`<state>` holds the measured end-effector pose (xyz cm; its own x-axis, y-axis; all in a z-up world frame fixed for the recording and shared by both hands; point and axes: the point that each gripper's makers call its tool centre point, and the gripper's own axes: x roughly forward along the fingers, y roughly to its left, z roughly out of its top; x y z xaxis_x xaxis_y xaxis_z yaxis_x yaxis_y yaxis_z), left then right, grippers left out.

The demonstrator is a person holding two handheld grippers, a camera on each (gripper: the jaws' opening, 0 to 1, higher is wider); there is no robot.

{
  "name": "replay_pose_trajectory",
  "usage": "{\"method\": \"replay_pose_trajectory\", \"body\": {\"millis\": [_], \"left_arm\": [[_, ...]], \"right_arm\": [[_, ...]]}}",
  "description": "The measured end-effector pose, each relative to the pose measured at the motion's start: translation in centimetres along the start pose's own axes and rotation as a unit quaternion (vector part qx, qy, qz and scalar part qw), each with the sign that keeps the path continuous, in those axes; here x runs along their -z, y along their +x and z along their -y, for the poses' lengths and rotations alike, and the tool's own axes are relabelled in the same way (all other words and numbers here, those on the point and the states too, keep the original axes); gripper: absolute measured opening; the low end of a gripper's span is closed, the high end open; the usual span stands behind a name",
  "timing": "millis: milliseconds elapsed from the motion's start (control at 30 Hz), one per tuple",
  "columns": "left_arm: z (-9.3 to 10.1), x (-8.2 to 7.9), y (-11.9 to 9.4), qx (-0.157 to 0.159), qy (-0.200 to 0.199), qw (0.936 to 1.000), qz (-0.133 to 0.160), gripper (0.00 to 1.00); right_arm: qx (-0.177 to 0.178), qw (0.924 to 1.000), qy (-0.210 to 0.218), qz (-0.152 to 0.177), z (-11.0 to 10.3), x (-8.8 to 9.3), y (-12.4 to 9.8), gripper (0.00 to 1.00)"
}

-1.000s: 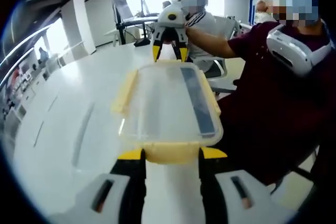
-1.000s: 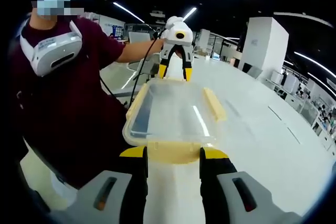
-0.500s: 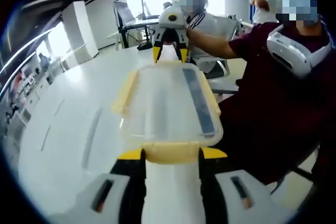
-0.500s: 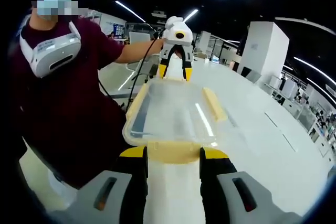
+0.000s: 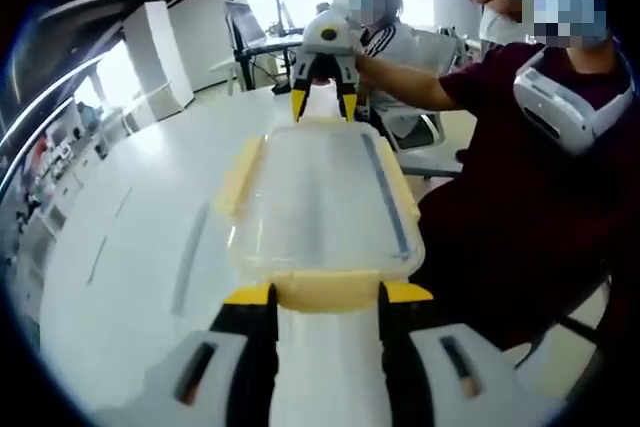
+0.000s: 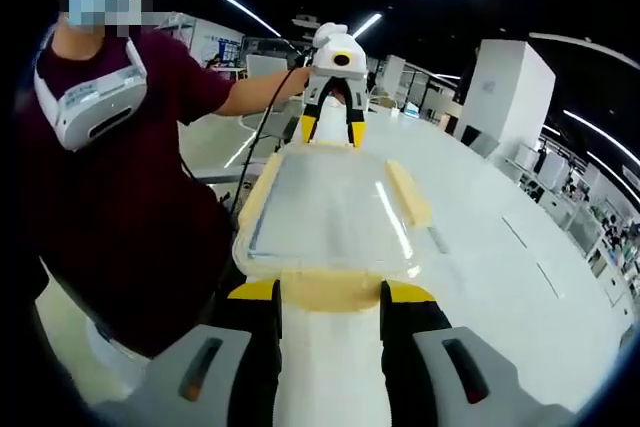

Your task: Snap each plastic latch of the storage box into its locked position after aligning the lid with the box until every specified latch is closed and the lid sits flush.

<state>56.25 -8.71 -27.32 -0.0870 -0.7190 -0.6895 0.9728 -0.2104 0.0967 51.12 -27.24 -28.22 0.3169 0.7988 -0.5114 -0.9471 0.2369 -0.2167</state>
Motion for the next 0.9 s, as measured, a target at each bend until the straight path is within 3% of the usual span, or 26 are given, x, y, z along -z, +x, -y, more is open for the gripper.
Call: {"method": "replay_pose_trajectory", "body": {"millis": [267,900], "left_arm": [[-0.8,0.4,-0.1,-0.003,-0.004,0.9998,0.017,0.38],[-2.8,1.2,-0.4,0.002,-0.025,0.9995,0.019,0.38]], "right_arm": [[-0.006,0.9999,0.0,0.01,0.9,-0.5,0.1,0.37],[-0.021,0.9997,0.013,-0.006,3.5,-0.2,1.1,0.37]]}}
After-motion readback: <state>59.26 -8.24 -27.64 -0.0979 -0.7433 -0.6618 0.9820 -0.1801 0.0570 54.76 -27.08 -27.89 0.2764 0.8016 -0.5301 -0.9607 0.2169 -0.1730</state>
